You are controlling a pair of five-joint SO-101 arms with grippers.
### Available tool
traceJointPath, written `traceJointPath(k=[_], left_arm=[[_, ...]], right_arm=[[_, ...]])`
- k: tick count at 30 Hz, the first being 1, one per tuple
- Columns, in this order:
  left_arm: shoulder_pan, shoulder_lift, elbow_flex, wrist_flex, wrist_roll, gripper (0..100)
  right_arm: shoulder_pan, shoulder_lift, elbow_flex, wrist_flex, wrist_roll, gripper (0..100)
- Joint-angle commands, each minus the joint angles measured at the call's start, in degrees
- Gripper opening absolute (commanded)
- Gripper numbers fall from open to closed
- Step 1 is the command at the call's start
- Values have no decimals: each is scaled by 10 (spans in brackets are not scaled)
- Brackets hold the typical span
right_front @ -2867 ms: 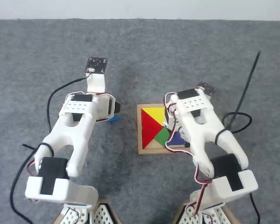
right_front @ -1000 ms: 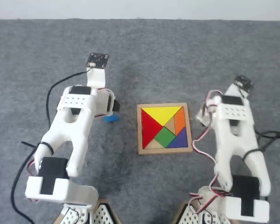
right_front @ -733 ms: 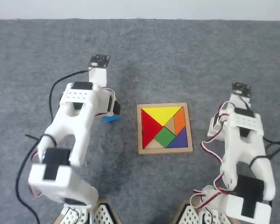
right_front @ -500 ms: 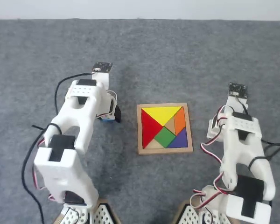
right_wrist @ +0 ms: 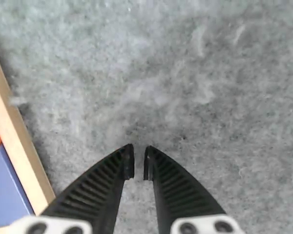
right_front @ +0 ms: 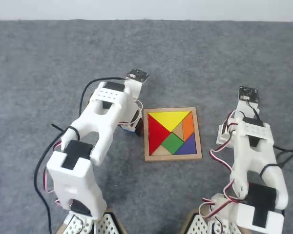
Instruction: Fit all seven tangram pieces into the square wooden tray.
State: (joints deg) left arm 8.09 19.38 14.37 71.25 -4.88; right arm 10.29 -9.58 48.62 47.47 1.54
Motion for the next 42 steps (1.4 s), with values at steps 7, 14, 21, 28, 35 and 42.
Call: traceJointPath(k=[7, 14, 21, 28, 35, 42], left_arm=[[-35, -53, -31, 46, 85, 213], [-25, -18, -28, 46, 153, 214], [-17, 66, -95, 74, 234, 214], [-11, 151, -194, 105, 248, 211], [-10, 157, -196, 104, 227, 147], [-10, 156, -196, 105, 222, 89]], right_arm=[[2, -28, -4, -7, 5, 43], [1, -28, -4, -7, 5, 43], [1, -28, -4, -7, 5, 42], [2, -27, -4, -7, 5, 42], [2, -27, -4, -7, 5, 43], [2, -27, -4, -7, 5, 43]])
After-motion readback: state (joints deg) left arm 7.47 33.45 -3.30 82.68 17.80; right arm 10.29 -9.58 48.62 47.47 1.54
